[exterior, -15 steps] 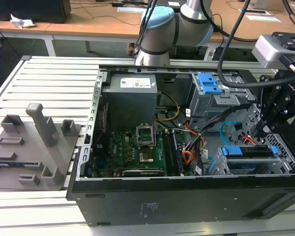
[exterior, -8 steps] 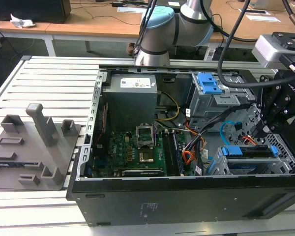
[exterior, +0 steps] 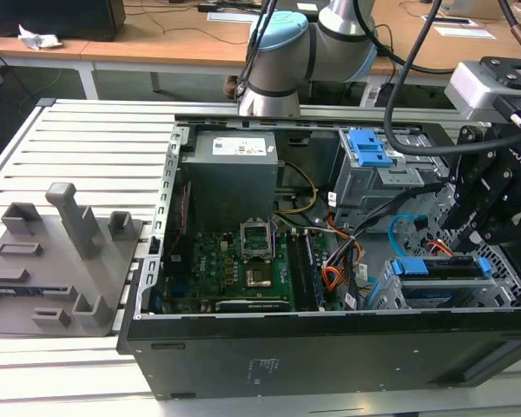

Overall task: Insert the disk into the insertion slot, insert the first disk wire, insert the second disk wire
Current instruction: 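Insert the second disk wire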

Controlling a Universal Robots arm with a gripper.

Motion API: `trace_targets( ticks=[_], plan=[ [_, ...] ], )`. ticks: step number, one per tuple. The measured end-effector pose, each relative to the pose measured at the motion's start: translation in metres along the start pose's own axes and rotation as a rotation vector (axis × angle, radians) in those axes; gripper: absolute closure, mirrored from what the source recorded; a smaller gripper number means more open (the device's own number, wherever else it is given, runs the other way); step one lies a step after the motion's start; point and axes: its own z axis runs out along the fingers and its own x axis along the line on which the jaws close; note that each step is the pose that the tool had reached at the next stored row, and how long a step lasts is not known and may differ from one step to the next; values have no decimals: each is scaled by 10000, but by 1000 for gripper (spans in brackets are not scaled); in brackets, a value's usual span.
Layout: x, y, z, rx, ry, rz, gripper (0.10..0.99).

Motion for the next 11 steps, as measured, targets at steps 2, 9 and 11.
trace_targets(
  ticks=[2, 9, 11],
  plan=[
    [-161, 2, 7, 0, 0, 0, 725],
    [-272, 145, 60, -2, 3, -84, 725],
    [-272, 163, 72, -2, 3, -126, 725]
  ],
)
